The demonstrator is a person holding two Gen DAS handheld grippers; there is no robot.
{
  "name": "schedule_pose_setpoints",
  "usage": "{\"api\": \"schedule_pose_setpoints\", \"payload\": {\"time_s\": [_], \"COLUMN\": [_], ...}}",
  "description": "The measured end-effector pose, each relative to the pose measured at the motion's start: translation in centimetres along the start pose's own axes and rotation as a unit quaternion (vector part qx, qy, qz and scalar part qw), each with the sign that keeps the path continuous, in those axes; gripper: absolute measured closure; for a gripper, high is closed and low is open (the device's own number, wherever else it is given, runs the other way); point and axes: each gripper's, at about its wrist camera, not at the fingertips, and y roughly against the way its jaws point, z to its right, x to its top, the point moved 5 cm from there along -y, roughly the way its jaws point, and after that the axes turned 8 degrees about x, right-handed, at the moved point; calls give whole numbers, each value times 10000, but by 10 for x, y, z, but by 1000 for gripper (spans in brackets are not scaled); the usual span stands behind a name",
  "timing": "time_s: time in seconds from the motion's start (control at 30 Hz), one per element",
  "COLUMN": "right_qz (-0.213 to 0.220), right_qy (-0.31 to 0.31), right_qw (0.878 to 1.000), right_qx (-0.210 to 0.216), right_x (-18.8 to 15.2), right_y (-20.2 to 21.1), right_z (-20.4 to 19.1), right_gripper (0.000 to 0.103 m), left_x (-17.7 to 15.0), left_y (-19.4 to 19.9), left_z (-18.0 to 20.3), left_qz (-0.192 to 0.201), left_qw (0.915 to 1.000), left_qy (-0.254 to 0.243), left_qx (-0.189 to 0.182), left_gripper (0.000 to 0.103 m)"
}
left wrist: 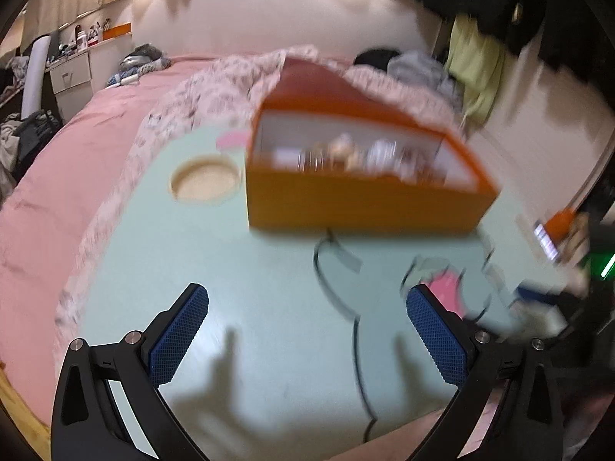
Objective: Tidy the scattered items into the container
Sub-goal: 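Reach into the orange box and grasp the figurine keychain with the left gripper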
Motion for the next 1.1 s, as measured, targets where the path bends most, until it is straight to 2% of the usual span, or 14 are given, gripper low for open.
{"api": "schedule_pose_setpoints", "payload": {"time_s": [0.1,0.17,0.27,0.33,0.43,0.5,0.6,0.7,0.83,0.93,0.97,1.1], "right_qz": [16,19,21,18,25,26,35,48,57,59,59,64], "right_qy": [10,16,29,34,48,57,75,91,93,93,93,94], "right_qw": [10000,10000,10000,10000,10000,9999,9999,9999,9999,9999,9999,9999], "right_qx": [15,25,37,45,70,80,92,90,91,90,90,98], "right_x": [0,-1,1,-1,-3,-3,-2,-2,-1,0,0,-1], "right_y": [0,-1,0,1,2,1,0,-2,-3,-3,-3,-2], "right_z": [0,-1,-1,2,0,0,1,1,1,1,1,1], "right_gripper": [0,0,0,0,0,0,0,0,0,0,0,0], "left_x": [46,79,110,119,129,129,126,124,119,121,121,123], "left_y": [13,12,-12,-35,-72,-95,-125,-141,-150,-151,-152,-151], "left_z": [8,30,59,70,79,80,75,78,82,74,72,65], "left_qz": [176,171,-242,-581,-989,-1253,-1578,-1782,-1808,-1883,-1855,-1689], "left_qw": [9993,9971,9950,9930,9910,9882,9848,9828,9819,9816,9821,9848], "left_qy": [-329,-738,-971,-1022,-902,-860,-639,-461,-534,-299,-316,-246], "left_qx": [50,103,21,-61,83,178,335,145,167,-62,-60,-327], "left_gripper": [0,2,18,18,23,41,42,42,43,52,59,60]}}
